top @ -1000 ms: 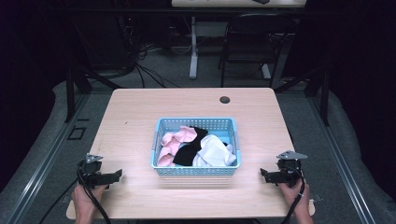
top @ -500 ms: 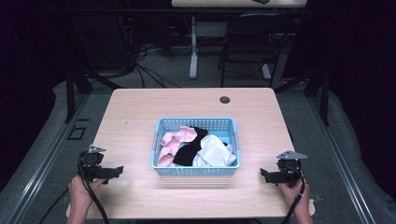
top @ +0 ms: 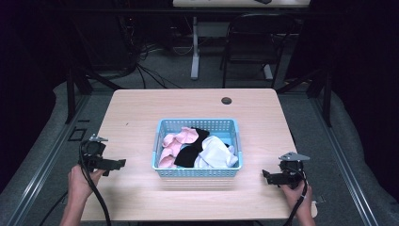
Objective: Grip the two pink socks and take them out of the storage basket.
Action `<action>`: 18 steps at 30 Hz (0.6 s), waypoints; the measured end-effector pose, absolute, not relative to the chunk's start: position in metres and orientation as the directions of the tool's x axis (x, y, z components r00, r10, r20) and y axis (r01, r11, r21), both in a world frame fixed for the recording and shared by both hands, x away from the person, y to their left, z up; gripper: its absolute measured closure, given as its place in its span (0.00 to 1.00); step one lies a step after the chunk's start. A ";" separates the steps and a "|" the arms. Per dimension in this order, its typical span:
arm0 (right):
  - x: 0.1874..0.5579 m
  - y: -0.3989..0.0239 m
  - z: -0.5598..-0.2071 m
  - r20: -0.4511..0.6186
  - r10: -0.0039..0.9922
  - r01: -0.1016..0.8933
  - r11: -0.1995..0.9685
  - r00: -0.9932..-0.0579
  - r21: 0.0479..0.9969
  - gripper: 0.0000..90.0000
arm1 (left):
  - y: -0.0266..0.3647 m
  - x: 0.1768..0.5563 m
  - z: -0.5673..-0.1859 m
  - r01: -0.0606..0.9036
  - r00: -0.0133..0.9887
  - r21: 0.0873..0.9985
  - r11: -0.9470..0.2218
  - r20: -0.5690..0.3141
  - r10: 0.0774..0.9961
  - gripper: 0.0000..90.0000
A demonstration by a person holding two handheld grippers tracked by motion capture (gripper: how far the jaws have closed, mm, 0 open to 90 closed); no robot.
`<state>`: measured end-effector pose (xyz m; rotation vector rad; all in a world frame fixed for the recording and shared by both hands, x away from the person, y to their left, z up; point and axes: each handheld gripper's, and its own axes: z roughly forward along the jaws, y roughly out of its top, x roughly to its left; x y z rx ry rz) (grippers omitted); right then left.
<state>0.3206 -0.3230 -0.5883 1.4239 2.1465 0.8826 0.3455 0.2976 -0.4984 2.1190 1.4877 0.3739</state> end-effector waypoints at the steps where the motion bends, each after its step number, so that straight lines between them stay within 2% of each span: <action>1: 0.321 -0.323 -0.588 0.004 0.921 0.657 0.276 -0.390 0.702 0.00 | 0.298 0.346 -0.498 0.787 0.359 0.558 -0.262 -0.069 0.931 0.00; 18: 0.321 -0.323 -0.588 0.008 0.921 0.656 0.271 -0.389 0.705 0.01 | 0.264 0.379 -0.450 0.757 0.475 0.524 -0.391 -0.029 0.880 0.00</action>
